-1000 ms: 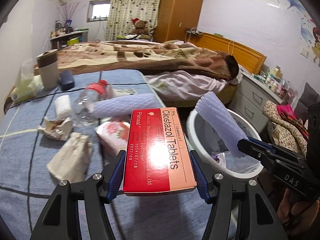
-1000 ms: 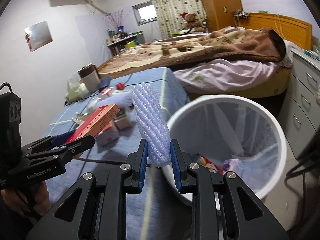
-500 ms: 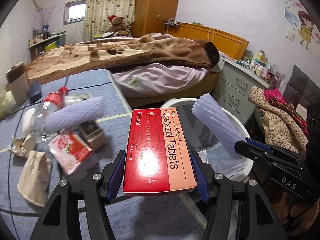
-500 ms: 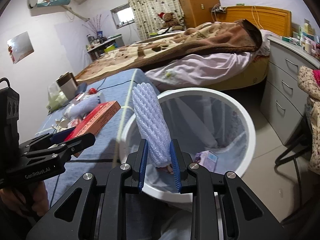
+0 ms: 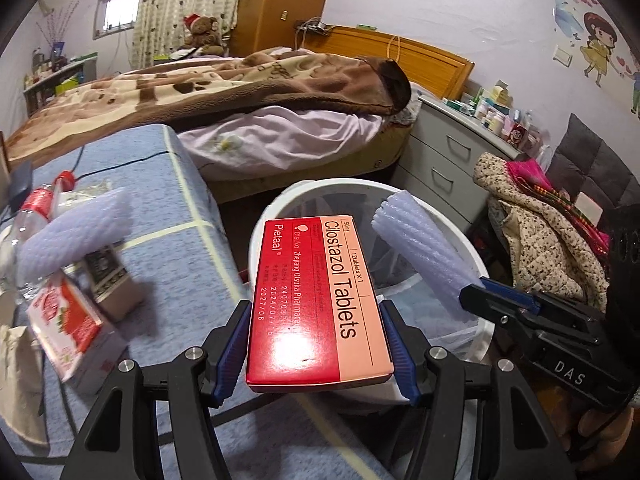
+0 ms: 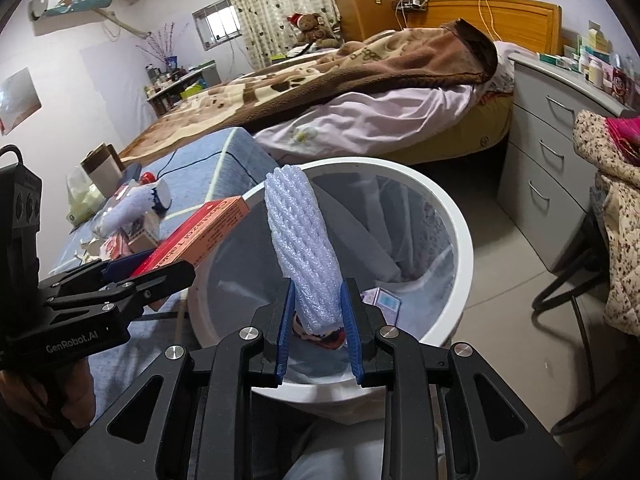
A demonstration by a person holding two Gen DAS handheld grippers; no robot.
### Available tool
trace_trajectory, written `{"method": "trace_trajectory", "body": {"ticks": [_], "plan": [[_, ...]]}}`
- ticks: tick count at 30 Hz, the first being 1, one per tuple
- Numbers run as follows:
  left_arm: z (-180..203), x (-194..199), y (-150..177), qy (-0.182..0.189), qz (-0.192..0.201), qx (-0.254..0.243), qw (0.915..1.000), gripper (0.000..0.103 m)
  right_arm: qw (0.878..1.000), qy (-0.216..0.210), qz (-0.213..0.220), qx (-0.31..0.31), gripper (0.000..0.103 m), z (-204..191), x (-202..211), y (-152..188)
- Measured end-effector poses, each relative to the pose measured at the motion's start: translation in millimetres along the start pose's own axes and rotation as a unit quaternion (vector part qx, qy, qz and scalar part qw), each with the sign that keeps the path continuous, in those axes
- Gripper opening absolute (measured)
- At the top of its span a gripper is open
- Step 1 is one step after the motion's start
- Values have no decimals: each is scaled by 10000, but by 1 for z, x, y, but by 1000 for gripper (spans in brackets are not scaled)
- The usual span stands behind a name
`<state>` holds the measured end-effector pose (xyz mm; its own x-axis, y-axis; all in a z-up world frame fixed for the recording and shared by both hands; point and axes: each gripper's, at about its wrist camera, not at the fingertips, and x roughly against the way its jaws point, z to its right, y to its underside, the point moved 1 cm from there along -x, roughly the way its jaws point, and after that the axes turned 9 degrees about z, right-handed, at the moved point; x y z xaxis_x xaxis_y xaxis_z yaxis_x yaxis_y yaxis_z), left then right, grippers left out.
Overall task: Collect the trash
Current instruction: 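Carry box and foam net over the wastebasket and open both tools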
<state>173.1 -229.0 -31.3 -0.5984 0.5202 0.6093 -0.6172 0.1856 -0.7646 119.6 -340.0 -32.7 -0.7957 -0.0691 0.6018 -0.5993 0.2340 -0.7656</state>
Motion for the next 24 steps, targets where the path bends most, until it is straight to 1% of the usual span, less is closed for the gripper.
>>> {"method": "trace_trajectory", "body": {"ticks": [1,2,3,5,11,20,24], "plan": [[0,-3,-1,60,-26,29,10000,63,10000,41,2,-3,30,1,0,0],[1,-5,-3,97,-33,59,9999,63,10000,73,21,-5,37,2,0,0],[0,-8,-4,162,-39,105,9998,63,10000,80,51,-14,53,2,1,0],[-1,-10,-5,201,-58,168,9996,63,9999,35,114,-50,70,4,2,-1],[-7,-4,-6,146,-2,273,9995,63,9998,-16,182,-66,70,2,8,-4],[-22,31,-2,-252,330,293,9987,63,9993,-258,265,107,70,-17,15,-7],[-32,44,6,-421,370,390,9977,63,9989,-370,179,213,70,-28,11,-3]]}}
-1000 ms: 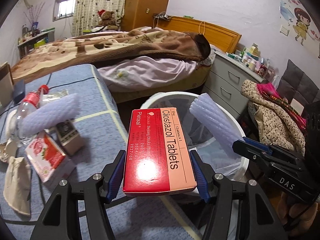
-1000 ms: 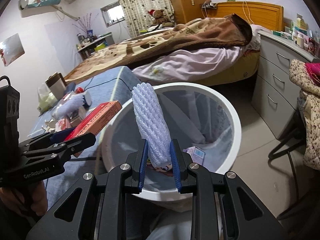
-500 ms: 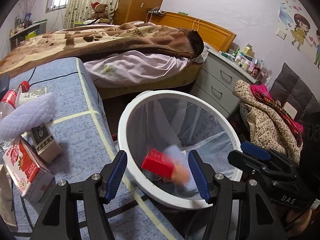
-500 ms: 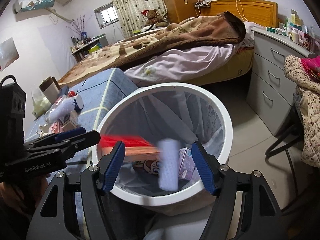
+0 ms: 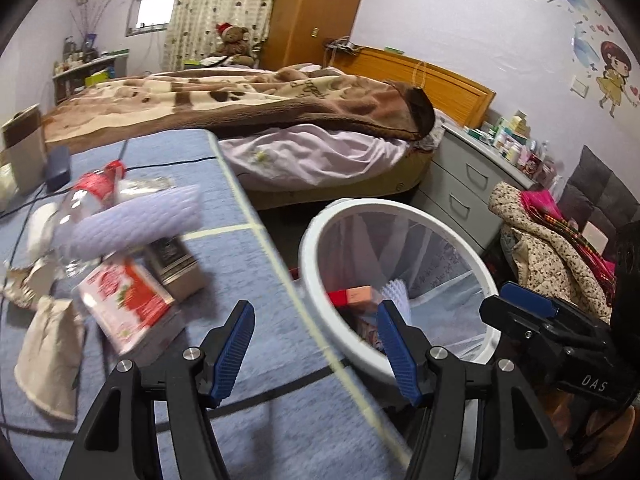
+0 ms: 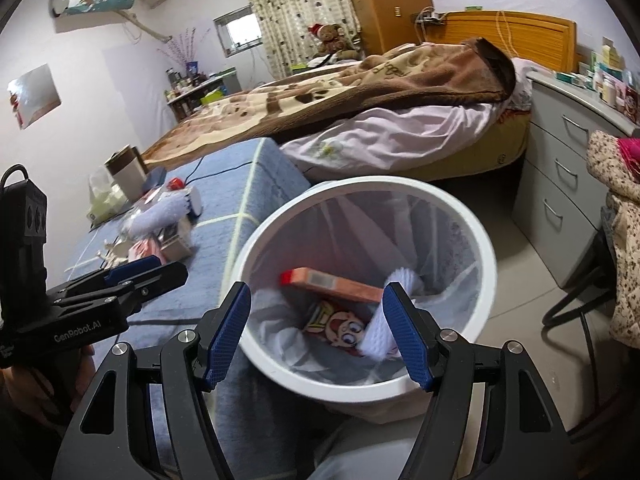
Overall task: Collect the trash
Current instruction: 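Carry box and foam net over the wastebasket and open both tools, then move both tools back to the bed and grasp the paper bag with the left tool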
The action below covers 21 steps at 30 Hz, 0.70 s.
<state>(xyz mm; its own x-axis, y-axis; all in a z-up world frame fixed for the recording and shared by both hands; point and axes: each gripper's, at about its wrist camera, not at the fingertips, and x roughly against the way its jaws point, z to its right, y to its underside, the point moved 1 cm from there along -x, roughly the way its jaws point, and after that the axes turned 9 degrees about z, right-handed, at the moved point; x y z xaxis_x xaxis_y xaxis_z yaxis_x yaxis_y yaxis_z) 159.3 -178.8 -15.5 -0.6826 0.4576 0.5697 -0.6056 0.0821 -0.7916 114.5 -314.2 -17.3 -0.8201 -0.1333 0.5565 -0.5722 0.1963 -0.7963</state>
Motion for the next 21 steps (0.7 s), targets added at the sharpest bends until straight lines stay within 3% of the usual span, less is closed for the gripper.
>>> {"method": "trace_trajectory", "body": {"ticks": [8,11,21], "plan": [[-30,27,12,-362,91,191,9991,63,9992,-287,-46,276,70,-24,-3,0],[-41,37,17,-491,129,244,9984,63,9985,-439,-77,331,60,-30,-4,0],[-73,66,26,-831,254,495,9950,63,9958,-766,-86,498,60,-55,-4,1]]}}
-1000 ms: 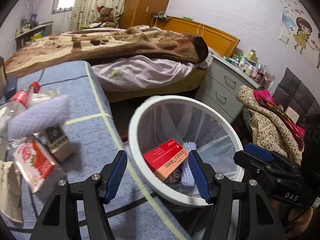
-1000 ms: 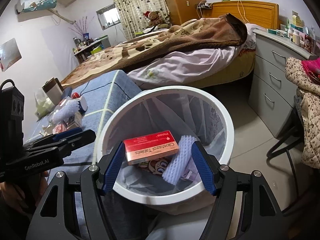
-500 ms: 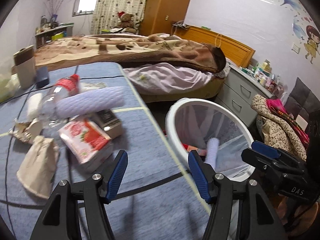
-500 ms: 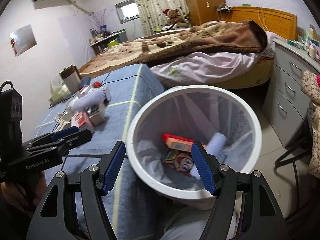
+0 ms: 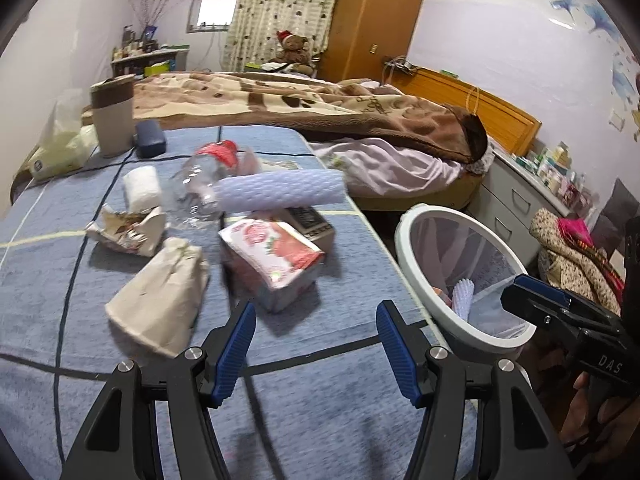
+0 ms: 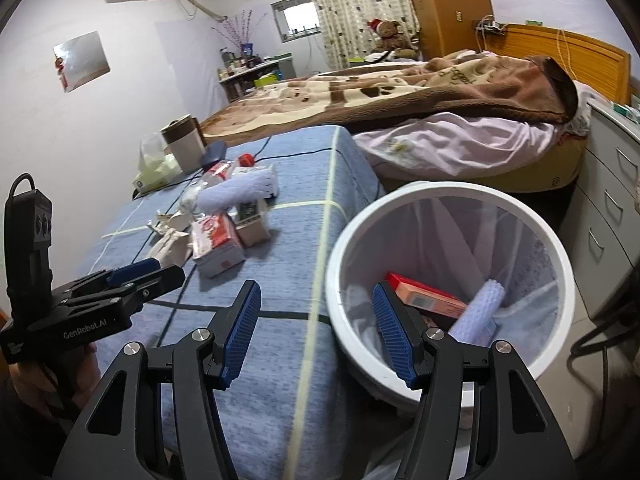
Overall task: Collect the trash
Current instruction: 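Move both tools back to the bed and grasp the paper bag with the left tool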
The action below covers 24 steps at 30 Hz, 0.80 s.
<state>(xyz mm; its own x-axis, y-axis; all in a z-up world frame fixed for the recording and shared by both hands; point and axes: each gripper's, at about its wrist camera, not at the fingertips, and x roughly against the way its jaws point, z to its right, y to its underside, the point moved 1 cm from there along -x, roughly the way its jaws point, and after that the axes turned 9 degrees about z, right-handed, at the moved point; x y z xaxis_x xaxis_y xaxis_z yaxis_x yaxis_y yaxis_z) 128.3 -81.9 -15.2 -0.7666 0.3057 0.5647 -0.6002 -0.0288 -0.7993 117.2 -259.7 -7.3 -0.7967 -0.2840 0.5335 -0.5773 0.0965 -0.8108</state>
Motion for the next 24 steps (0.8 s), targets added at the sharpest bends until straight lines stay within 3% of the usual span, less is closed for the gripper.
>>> {"method": "trace_trajectory", "body": {"ticks": [15,24], "plan": [[-52,11,-3,-639,136,109,9978,63,9988,-243,-194,372,60,-28,-19,-2],[-84,-10,-2,-955,-58,-162,9953,64,9984,-323,-205,411,66,-37,-29,-6]]}}
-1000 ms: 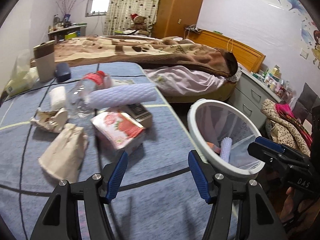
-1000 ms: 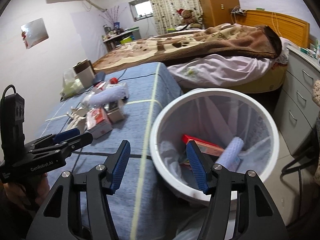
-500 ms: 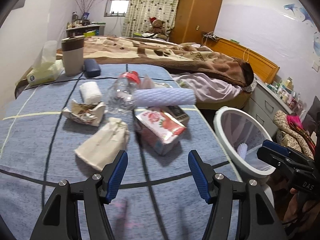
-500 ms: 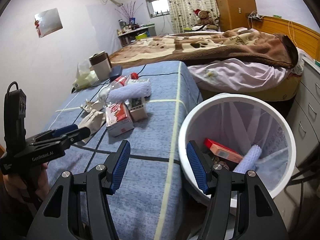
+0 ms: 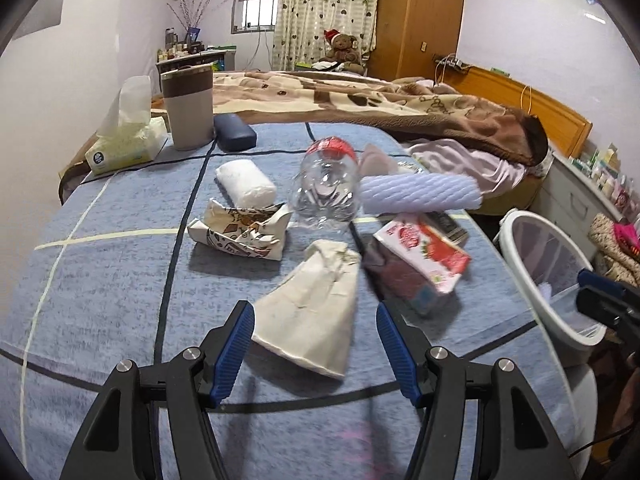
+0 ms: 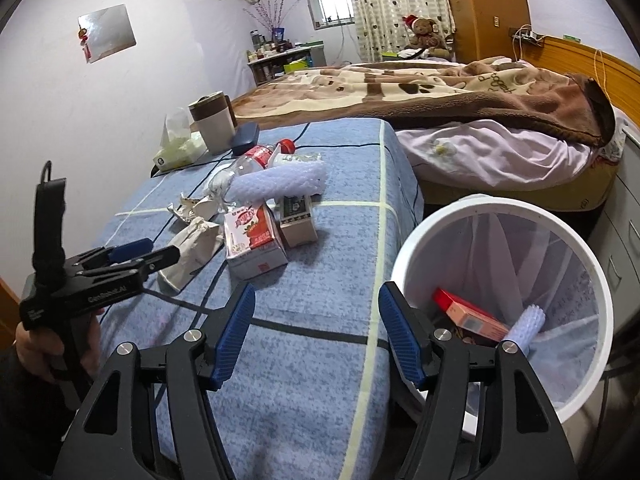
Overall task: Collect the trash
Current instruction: 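Move both tools back to the bed and grasp the paper bag with the left tool, then grasp the strawberry milk carton with the right tool and carry it toward the wastebasket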
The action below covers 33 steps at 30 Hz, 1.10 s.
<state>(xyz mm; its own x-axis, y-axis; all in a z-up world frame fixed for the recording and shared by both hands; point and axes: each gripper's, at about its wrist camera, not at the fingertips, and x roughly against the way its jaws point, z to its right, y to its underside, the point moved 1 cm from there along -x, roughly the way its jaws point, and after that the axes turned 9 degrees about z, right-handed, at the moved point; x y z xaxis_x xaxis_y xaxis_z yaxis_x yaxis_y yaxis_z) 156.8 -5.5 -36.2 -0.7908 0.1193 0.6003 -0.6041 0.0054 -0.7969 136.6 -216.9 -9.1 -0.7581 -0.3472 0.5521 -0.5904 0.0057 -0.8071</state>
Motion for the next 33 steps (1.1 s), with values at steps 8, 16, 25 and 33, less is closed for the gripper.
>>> {"method": "trace_trajectory", "body": {"ticks": [8,16,25,33], "plan": [[4,-16,8,48,-186,-309,9993,68,9997,-123,-125,158,66,-12,-15,-3],[-8,-27,5,27,-316,-167,9994,70,9989,-273,-205,333,66,-25,-29,-7],[-19,-15,8,14,-182,74,9998,50,9963,-407,-399,650,66,-40,-52,-8],[-30,-3,13,13,-117,362,9993,46,9933,-409,-545,937,66,-50,-74,-8]]}}
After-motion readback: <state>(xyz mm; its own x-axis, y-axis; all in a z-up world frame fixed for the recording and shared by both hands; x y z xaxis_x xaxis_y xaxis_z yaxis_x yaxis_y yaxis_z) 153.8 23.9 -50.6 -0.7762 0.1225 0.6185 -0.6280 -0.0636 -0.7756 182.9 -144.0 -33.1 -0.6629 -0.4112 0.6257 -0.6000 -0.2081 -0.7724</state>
